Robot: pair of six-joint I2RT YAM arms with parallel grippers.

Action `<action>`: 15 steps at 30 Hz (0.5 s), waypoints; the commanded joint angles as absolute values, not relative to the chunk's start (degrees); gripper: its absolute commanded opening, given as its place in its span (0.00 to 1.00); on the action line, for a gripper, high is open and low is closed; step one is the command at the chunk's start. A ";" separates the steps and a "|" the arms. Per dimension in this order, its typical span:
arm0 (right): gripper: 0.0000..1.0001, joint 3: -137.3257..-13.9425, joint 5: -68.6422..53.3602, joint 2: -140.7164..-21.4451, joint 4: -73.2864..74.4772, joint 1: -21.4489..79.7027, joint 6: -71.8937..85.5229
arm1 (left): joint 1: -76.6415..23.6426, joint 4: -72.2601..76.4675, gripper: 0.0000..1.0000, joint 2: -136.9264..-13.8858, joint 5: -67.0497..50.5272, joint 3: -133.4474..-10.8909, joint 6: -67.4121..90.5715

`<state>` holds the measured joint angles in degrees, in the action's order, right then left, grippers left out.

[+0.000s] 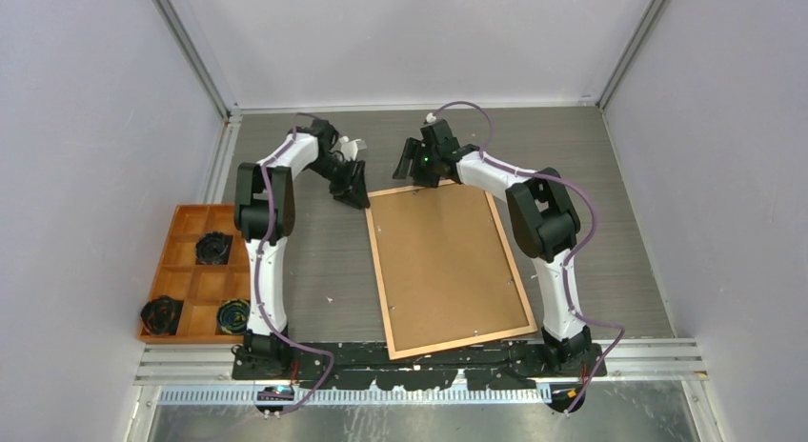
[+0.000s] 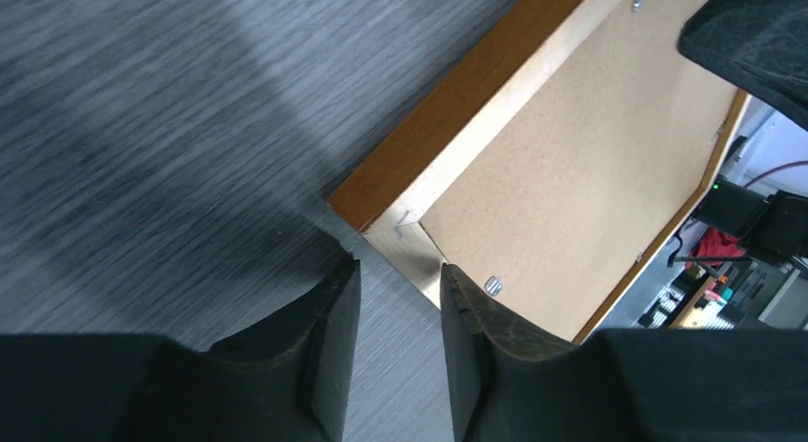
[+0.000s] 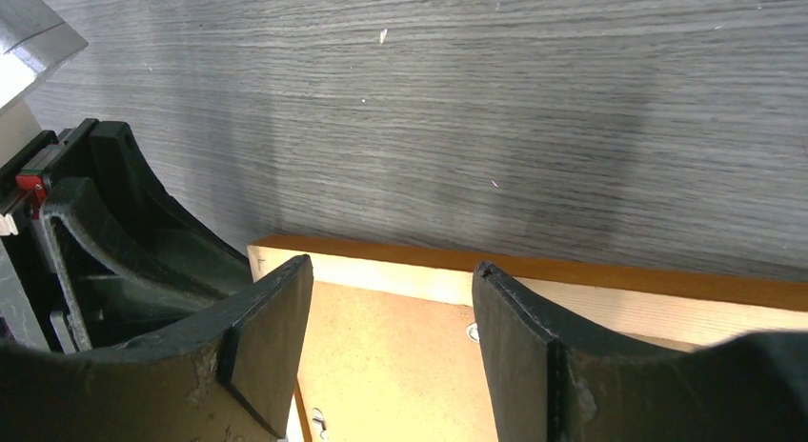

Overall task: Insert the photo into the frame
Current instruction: Install the photo frame at the center of the board.

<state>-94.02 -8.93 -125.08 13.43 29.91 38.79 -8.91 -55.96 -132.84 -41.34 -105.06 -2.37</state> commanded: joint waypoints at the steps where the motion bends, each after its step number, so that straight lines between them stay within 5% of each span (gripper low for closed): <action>1: 0.67 -94.04 -5.81 -120.74 16.27 30.16 34.86 | -10.17 -54.47 0.37 -134.21 -31.98 -106.11 -3.31; 15: 0.63 -97.18 7.61 -118.10 22.75 30.75 16.75 | -12.66 -51.13 0.23 -132.80 -19.43 -102.16 -4.54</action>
<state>-94.35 3.81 -121.16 21.17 30.04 22.83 -12.05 -55.88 -130.69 -31.92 -105.14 -1.69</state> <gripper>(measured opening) 0.634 0.239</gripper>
